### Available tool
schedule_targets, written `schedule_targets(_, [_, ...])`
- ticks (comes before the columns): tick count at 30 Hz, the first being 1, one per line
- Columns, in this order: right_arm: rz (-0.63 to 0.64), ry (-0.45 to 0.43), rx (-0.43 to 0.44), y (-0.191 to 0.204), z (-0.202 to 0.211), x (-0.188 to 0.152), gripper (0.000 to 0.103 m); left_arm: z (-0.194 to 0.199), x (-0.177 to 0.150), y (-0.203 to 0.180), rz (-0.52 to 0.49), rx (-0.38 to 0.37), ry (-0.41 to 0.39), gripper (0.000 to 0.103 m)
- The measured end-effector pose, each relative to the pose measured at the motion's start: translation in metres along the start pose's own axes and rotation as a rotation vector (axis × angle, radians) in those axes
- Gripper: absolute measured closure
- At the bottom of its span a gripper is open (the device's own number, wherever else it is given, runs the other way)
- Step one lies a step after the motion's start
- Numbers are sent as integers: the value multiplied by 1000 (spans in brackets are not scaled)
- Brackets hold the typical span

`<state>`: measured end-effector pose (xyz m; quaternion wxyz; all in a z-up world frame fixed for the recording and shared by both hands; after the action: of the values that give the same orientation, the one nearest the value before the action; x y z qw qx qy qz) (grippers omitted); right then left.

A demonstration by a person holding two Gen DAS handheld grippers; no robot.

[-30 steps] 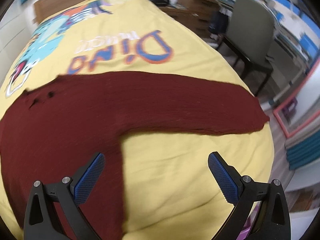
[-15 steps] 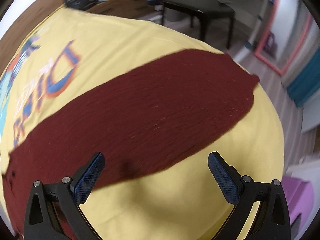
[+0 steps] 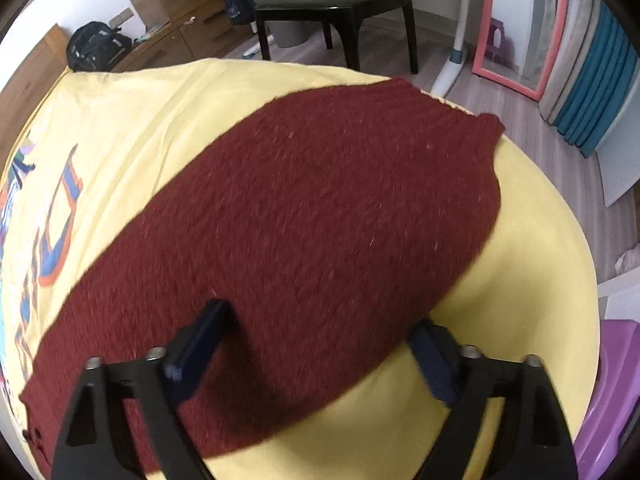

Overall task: Fold small clothes
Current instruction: 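Move the right tool to a sweater sleeve cuff and close on it, then lift the held sleeve with the right tool, lay it across the body, open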

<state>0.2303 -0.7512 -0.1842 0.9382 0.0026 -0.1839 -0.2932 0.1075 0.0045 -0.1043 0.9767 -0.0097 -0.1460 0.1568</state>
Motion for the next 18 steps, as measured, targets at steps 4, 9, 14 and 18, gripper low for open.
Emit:
schedule_targets(4, [64, 20, 64, 2, 7, 15, 85, 3, 2, 5, 2, 9, -14, 1])
schedule_targets(9, [170, -23, 121, 24, 43, 23, 90, 4, 0, 6, 0, 3, -16, 1])
schedule_targets(14, [334, -128, 167, 71, 103, 17, 90, 10, 0, 9, 4, -7, -43, 1])
schedule_targets(18, [442, -206, 246, 125, 154, 3, 90, 17, 5, 10, 5, -19, -67, 1])
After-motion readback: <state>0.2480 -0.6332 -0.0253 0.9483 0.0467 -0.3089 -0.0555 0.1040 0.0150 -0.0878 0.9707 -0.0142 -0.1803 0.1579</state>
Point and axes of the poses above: each gripper's, at about its wrist camera, not at the fingertips, and z roughly against the way its jaws point, y to its left, x to its top, the point moved 1 cm from there along -z, roughly the way its jaws point, and after that the axes turned 13 degrees about z, right-handed, at the moved point
